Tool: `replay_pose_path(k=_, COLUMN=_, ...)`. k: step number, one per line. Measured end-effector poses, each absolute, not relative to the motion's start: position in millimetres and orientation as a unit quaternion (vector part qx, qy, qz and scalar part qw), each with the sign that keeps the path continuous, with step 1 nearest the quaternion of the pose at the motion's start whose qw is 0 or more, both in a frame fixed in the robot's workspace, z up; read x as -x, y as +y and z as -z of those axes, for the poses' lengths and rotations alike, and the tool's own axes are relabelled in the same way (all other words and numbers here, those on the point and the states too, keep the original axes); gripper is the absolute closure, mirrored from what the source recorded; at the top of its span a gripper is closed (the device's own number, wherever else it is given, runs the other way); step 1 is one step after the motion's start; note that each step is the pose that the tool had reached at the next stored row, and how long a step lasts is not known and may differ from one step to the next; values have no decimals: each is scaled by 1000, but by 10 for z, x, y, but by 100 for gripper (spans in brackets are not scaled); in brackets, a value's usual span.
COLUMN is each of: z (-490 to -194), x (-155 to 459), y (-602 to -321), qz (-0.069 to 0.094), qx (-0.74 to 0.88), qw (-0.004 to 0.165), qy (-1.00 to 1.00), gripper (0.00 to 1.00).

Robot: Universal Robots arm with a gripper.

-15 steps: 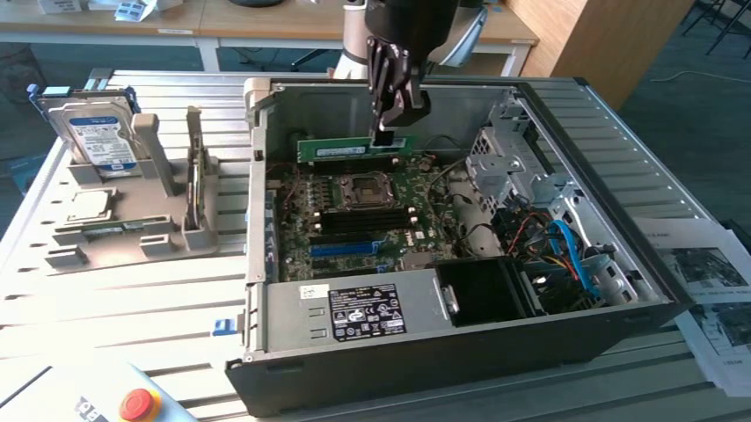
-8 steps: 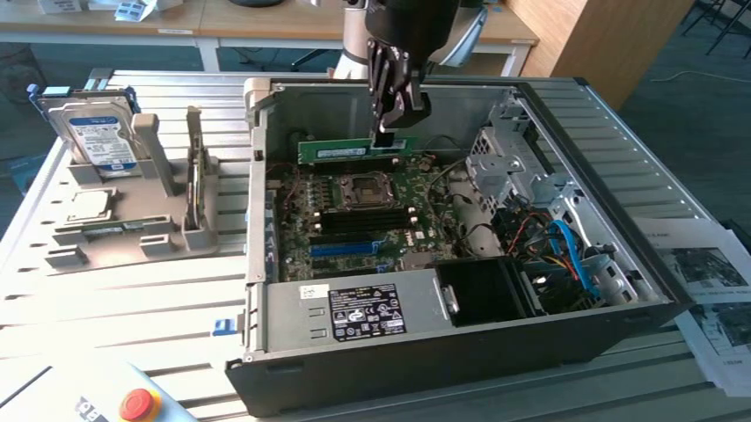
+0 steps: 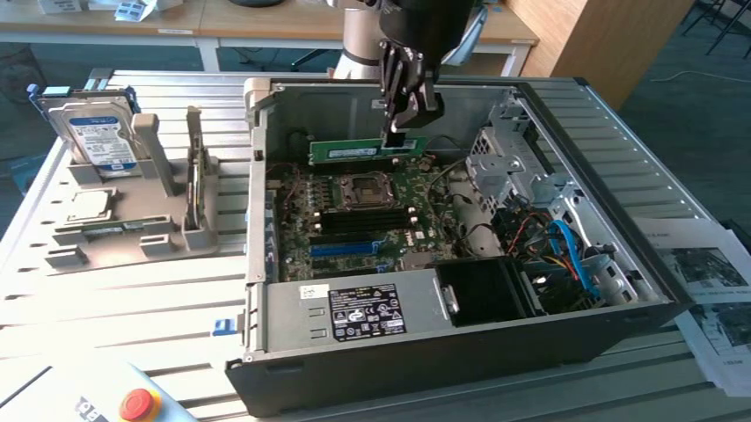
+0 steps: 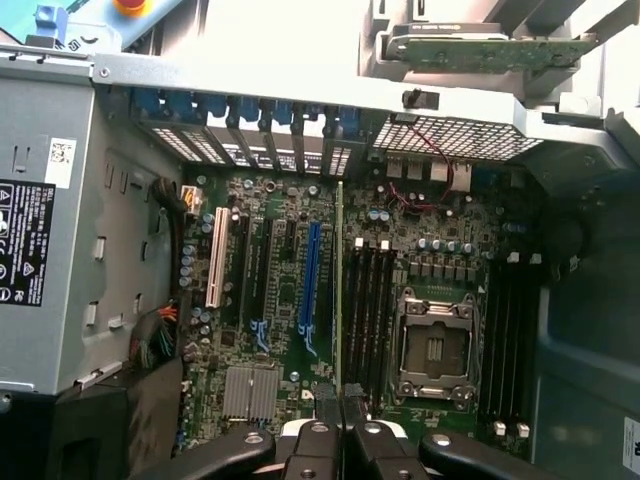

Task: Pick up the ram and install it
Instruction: 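Pick up the ram and move it above insertion slot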

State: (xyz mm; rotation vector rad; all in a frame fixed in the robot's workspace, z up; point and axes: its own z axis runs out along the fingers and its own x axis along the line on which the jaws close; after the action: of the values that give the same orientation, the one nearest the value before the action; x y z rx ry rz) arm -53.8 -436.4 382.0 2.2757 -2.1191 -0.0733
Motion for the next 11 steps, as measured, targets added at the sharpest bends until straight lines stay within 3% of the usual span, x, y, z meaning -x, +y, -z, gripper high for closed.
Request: replay_pose_path(k=11, z=-3816, x=536, y=-4363, qz=24, qx=-720, qw=15, qy=-694, gripper=88)
